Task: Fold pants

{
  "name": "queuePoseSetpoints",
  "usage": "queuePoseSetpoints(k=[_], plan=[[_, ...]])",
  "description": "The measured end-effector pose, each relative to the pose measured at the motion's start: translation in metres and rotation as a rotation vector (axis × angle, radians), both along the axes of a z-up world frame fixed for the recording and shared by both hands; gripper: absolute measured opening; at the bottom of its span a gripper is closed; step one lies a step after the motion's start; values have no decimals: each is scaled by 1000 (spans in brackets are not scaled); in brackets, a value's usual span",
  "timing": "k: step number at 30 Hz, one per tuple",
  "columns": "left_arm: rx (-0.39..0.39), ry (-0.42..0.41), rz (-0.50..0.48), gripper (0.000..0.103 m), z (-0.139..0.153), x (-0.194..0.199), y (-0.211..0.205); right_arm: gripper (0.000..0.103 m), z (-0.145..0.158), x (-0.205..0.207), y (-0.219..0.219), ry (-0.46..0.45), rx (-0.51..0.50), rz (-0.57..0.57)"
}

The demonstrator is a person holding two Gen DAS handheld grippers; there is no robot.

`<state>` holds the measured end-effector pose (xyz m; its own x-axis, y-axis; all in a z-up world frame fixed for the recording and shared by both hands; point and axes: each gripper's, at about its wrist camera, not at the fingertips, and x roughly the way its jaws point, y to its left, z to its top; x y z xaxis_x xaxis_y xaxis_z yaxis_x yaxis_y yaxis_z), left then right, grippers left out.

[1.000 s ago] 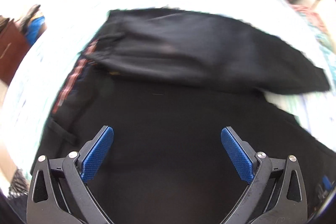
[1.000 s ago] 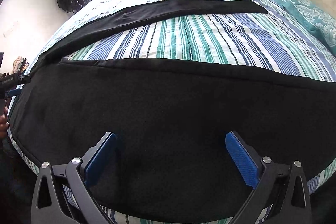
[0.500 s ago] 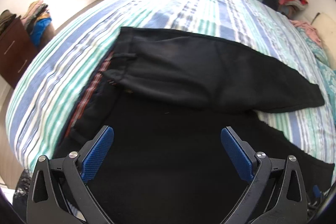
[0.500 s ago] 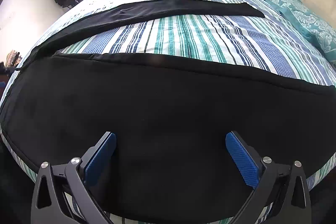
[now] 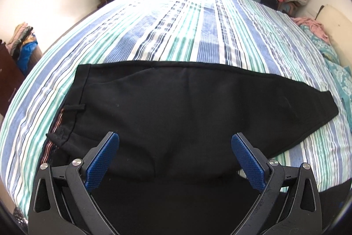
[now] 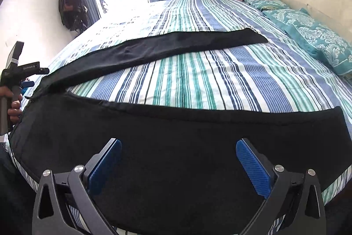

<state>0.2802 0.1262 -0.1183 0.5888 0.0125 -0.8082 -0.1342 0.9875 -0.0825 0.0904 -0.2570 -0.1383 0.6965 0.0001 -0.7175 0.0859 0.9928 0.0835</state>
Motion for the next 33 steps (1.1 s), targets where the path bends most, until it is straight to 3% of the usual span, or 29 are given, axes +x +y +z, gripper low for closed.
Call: queuePoseSetpoints(k=[4,7,8,10,13,17,22,26,28,30,32,33], plan=[[46,22,-15,102,-19,31,-7,103,10,31,-8,3,9,28],[96,130,36,103,-65,50,7,103,29,71,-16,-26,2,72],[69,117,24,103,-79,48,13,103,36,86,-20,-37,15,81],[19,43,27,103,-79,39,20,103,46,121,-34,-35,51,95],[60,31,24,103,-79,36,13,103,41,182,-54,84,44,99],[62,4,27,103,-79,33,12,103,32,247,-96,138,27,80],[70,-21,30,103,-80,31,11,103,44,316,-195,97,-50,-97],[73,-37,32,103,-81,30,10,103,19,374,-275,268,50,-217],[73,-41,32,103,-81,30,10,103,10,392,-292,297,65,-261],[75,-43,32,103,-81,30,10,99,0,407,-295,319,56,-258],[74,-44,32,103,-81,30,10,83,-11,423,-291,357,-4,-240],[73,-44,32,103,-81,29,10,80,-17,429,-289,370,-23,-225]])
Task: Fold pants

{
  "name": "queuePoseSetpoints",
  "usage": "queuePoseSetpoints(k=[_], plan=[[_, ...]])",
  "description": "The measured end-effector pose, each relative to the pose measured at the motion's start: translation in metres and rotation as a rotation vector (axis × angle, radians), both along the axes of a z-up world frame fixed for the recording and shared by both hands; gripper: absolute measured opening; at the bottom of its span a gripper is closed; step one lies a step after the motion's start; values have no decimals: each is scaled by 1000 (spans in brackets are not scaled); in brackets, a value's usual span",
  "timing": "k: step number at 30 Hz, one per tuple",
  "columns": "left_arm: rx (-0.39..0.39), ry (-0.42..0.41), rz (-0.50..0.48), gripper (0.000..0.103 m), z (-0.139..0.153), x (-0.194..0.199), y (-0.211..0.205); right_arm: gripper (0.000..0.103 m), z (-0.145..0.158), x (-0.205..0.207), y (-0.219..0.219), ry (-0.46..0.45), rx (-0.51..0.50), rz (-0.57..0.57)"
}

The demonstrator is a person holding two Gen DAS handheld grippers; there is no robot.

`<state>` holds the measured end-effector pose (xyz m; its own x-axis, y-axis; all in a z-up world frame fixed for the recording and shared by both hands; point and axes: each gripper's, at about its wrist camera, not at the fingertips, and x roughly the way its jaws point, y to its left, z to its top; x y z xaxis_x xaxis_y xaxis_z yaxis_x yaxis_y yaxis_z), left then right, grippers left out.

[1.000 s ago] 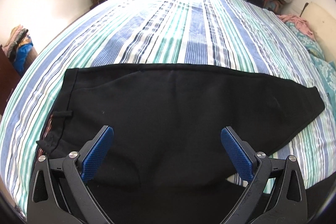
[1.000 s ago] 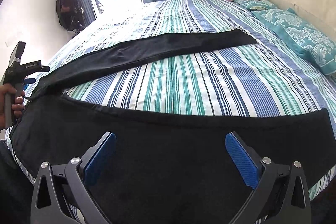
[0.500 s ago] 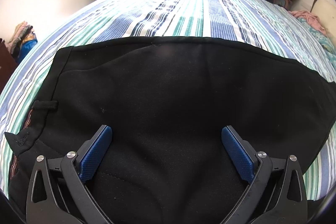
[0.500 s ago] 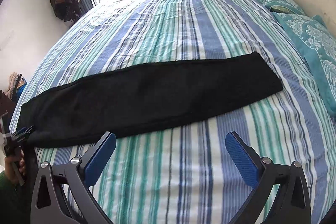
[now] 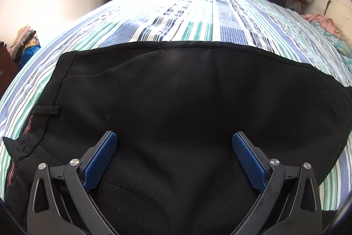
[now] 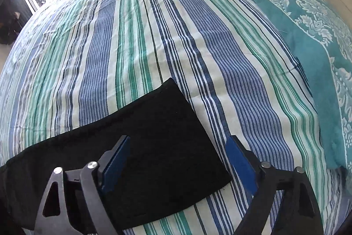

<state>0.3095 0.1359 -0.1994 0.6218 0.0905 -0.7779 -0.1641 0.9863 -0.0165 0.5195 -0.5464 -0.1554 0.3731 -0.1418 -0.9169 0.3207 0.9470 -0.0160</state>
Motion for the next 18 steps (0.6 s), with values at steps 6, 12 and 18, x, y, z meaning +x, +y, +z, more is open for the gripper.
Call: queuePoseSetpoints(k=[6,12,18], plan=[[0,-1,0,103,0,0,0,13,-9,-28,-18,-81,52,-84],[3,2,1,103,0,0,0,11,44,-123,23,-234,1,98],[14,9,2,103,1,2,-1,10,51,-295,73,-338,13,35]])
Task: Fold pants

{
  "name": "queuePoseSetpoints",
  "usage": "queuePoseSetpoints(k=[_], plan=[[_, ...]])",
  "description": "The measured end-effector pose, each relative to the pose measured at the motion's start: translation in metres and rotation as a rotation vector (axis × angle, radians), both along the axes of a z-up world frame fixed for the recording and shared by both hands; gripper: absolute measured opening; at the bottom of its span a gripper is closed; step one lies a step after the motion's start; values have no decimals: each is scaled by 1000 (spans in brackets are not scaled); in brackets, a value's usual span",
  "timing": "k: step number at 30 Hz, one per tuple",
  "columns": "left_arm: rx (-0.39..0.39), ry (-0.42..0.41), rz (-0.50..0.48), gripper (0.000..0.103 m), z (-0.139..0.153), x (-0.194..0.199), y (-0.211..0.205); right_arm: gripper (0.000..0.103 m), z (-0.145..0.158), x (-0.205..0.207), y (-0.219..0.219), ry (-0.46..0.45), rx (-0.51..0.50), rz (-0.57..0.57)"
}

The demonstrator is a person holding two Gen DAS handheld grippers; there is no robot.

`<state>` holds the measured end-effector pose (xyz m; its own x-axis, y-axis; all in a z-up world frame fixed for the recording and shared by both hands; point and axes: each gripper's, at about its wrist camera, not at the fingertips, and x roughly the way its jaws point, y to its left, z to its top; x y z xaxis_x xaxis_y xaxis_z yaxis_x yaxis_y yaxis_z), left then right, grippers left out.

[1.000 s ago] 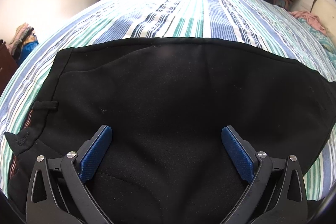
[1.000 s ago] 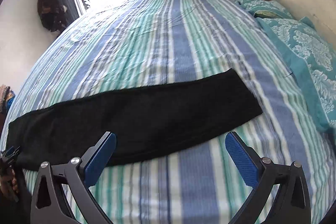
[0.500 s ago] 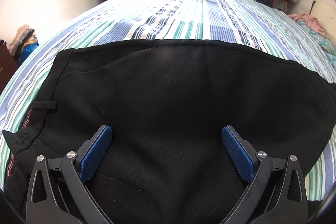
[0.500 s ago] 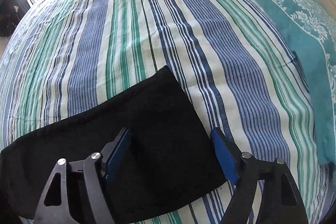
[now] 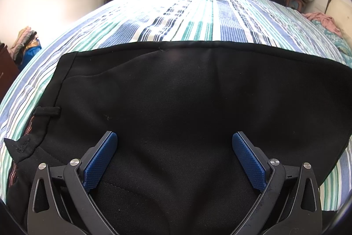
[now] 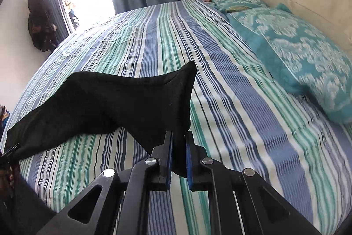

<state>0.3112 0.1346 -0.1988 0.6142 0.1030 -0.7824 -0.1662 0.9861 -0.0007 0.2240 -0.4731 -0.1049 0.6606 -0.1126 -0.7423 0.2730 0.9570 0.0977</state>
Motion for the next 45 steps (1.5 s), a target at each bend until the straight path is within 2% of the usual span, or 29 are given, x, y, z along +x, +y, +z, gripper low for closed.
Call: queuePoseSetpoints(k=[2,4,6,8,10,12,14,15,17,20,22,24,26,27,29,31,33,37,40,45], plan=[[5,5,1,103,0,1,-1,11,-25,-49,9,66,78,-89],[11,10,3,103,0,2,-1,13,-42,-87,23,111,89,-155],[18,16,4,103,1,2,-2,31,-43,-117,34,114,56,-200],[27,25,8,103,2,3,-4,69,-32,-136,43,71,37,-240],[30,44,15,103,3,6,-4,77,-15,-157,48,-12,9,-289],[39,86,27,103,9,8,-6,77,-1,-170,52,-81,16,-304],[53,146,32,102,19,5,-9,77,9,-175,63,-139,60,-265],[45,145,34,102,26,-2,-11,77,11,-174,72,-157,85,-228],[-17,95,0,102,43,-31,-20,78,10,-172,95,-170,124,-137],[-88,65,-95,102,56,-84,-41,79,-5,-157,138,-133,185,39],[-97,74,-149,102,52,-116,-56,79,-20,-144,168,-75,208,172],[-79,98,-181,102,37,-137,-67,79,-38,-132,190,-12,208,254],[-41,145,-173,103,17,-147,-71,79,-62,-122,204,85,169,265],[-38,104,-181,103,16,-154,-71,79,-72,-119,208,122,139,260],[-18,102,-198,103,16,-155,-73,84,-75,-118,218,120,57,265],[-11,106,-204,103,16,-154,-74,92,-80,-117,222,135,42,270],[0,103,-209,103,15,-155,-75,94,-83,-119,226,138,7,265],[16,89,-211,102,13,-159,-78,102,-87,-114,232,153,-1,246],[20,86,-213,102,11,-158,-75,103,-89,-115,238,159,-32,245],[31,87,-212,102,10,-158,-77,103,-89,-115,238,161,-29,251]])
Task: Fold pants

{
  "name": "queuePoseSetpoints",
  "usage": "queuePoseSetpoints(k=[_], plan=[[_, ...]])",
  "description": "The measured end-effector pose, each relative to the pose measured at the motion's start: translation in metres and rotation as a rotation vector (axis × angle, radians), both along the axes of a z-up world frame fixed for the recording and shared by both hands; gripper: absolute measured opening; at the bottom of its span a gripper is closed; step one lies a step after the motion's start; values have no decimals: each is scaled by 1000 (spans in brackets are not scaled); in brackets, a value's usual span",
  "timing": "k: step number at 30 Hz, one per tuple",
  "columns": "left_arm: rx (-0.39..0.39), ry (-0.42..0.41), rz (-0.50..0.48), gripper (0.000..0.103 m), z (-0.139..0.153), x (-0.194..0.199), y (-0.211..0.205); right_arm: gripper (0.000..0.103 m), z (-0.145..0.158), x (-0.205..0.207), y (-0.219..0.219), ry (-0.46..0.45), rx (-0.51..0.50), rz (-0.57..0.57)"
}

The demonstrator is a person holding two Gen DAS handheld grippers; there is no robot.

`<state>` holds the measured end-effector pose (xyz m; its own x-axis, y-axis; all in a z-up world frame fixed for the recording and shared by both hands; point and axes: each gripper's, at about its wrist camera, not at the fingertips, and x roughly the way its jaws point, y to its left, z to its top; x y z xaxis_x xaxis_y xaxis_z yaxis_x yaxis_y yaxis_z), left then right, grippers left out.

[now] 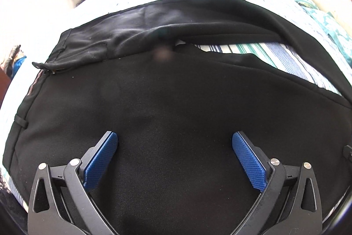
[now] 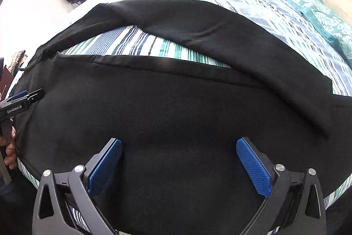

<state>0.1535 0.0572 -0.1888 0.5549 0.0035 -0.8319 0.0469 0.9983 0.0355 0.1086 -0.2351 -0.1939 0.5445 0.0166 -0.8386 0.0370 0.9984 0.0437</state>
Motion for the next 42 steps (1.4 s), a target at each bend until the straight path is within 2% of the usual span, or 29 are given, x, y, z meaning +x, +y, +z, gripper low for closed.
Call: queuePoseSetpoints(k=[15,17,19,21,22,23,24,26,28,31,33,35,37,42], plan=[[14,3,2,102,0,1,-2,103,9,-4,-4,-7,5,22],[14,1,1,102,0,1,-2,102,21,-11,-19,-63,113,-26],[14,-4,2,102,0,0,-2,102,25,-20,-44,-106,310,-94],[14,-9,2,102,-1,0,-2,102,17,-24,-73,-110,537,-153],[14,-11,2,102,-1,-1,-2,97,13,-26,-87,-130,628,-191],[14,-13,2,102,-1,-1,-2,88,11,-28,-100,-152,693,-236],[14,-14,2,102,-1,-1,-2,84,9,-30,-114,-172,738,-284],[14,-15,1,102,-1,-1,-1,72,4,-36,-143,-224,793,-397],[14,-16,1,102,0,-2,-2,64,-2,-45,-170,-284,850,-512],[15,-16,2,102,-1,-2,-2,50,-10,-47,-193,-321,901,-608],[17,-17,2,102,0,-2,-2,37,-13,-44,-198,-319,898,-642],[21,-18,2,102,0,-2,-3,13,-17,-42,-200,-295,878,-673],[24,-19,3,102,0,-2,-4,11,-20,-44,-203,-290,886,-703],[17,-19,8,102,1,-2,-3,8,27,-47,-193,-349,698,-622]])
